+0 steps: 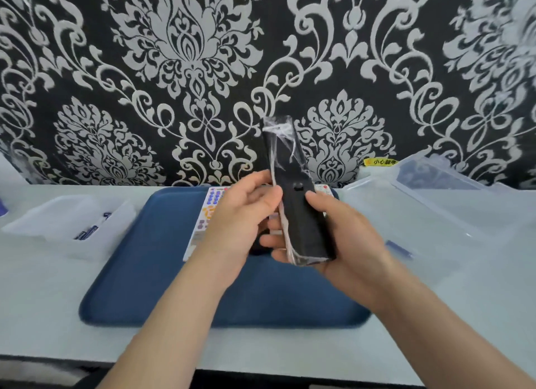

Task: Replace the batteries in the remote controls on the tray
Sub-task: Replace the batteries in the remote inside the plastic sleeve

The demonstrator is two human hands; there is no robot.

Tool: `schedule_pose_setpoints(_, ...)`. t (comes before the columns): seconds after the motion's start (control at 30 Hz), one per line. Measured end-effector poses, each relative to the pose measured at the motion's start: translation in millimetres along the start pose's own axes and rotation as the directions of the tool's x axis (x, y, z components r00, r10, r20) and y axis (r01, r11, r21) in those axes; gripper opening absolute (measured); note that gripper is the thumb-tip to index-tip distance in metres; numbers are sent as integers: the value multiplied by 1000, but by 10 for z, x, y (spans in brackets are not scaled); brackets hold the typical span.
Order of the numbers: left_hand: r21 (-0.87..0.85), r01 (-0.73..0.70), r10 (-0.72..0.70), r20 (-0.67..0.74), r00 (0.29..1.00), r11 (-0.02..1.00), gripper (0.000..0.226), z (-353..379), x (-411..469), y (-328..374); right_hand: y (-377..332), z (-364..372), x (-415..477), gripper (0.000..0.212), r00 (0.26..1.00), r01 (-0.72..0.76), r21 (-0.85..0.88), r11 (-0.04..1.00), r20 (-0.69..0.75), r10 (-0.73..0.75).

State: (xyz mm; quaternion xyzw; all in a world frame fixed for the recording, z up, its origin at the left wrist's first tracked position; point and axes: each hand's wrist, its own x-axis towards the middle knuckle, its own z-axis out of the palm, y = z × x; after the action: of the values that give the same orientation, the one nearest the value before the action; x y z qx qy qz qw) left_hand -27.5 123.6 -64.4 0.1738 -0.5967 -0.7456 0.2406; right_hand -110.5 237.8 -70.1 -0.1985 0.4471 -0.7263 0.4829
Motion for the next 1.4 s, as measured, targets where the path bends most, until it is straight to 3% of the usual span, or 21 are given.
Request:
schedule_pose_setpoints(0.1,279,-103,133,-92,987,955,33,98,13,-70,-18,-81,-23,36,998,-11,22,1000,-56,13)
schedule_pose_setpoints(0.17,601,-235,389,-137,911,764,40,132,-6,-102,-2,-117,-21,33,994,32,-6,999,-100,-33)
schedule_pose_setpoints(0.2,709,-299,492,-77,867,638,40,151,-33,-93,8,-122,-20,33,992,57,-27,998,-114,-60)
schedule_pose_setpoints(0.27,798,-411,562,112,819,441,34,189,-85,-85,40,-117,-12,31,983,100,-83,992,-146,-111)
schedule_pose_setpoints(0.33,830,-460,581,215,785,315,29,194,-107,-103,88,-125,9,33,968,148,-200,969,-173,-184)
schedule_pose_setpoints(0.4,849,-461,584,242,775,259,30,185,-101,-112,132,-132,20,39,953,172,-326,930,-185,-241)
schedule_pose_setpoints(0.6,839,-410,536,176,826,356,31,195,-116,-70,134,-69,-27,37,922,236,-481,844,-163,-351)
schedule_pose_setpoints(0.8,794,-382,483,129,866,473,25,187,-110,-48,125,-8,-79,35,926,261,-496,828,-112,-359)
schedule_pose_setpoints(0.93,758,-382,463,120,878,528,24,174,-109,-36,117,5,-75,35,931,251,-488,836,-116,-347)
schedule_pose_setpoints(1.13,589,-371,340,169,925,718,25,172,-135,52,129,-28,-51,34,945,216,-373,903,-151,-289)
schedule_pose_setpoints(1.23,464,-310,329,41,943,830,27,196,-136,99,123,-45,-12,32,945,192,-287,938,-203,-256)
schedule_pose_setpoints(1.33,458,-325,394,-61,917,828,25,49,-111,181,81,-86,18,30,935,180,-251,951,-256,-244)
schedule_pose_setpoints(1.4,578,-259,320,-4,947,774,23,-112,-92,223,63,-124,28,29,928,175,-246,953,-281,-243)
